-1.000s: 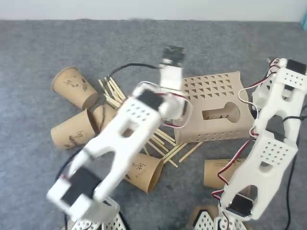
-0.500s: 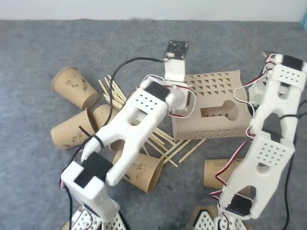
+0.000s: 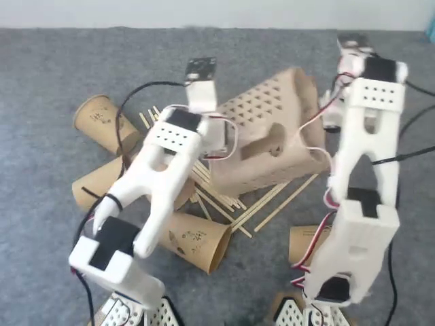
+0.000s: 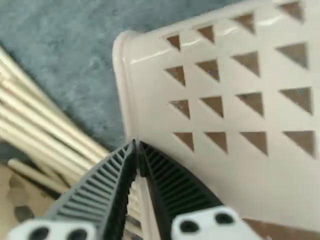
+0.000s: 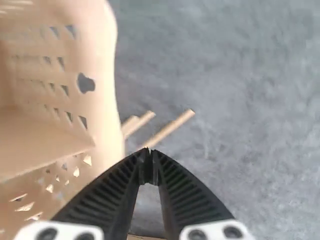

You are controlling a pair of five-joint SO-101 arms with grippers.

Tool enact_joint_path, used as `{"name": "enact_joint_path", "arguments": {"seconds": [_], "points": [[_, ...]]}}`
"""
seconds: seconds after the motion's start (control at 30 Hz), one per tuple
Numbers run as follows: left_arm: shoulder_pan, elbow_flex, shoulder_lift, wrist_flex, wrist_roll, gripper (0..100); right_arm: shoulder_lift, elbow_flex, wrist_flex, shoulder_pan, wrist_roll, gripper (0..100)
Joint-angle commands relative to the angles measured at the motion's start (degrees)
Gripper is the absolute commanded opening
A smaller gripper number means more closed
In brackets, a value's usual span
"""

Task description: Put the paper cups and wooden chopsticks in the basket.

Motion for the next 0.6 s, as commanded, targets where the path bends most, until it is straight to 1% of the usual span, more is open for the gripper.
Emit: {"name": "enact_joint_path", "arguments": {"seconds": [0.0,0.17,0.4,0.5,0.57], "points": [[-2.37,1.36,-3.6,-2.29,0.35,1,-7.87,-2.9,1.89,-4.53,-0.79,0.8],[-3.69,3.12,-3.25,-4.48,0.35,1,-14.64,-3.25,1.8,-6.37,-3.43,0.8],[-3.6,6.37,-3.16,-8.53,0.26,1,-25.19,-2.64,1.98,-5.41,-3.87,0.9],[-3.6,7.96,-3.16,-10.81,0.35,1,-26.68,-0.97,1.98,-4.88,-6.68,0.9],[-3.6,8.13,-3.16,-10.81,0.35,1,-26.68,1.32,1.71,-2.86,-7.91,0.9]]}}
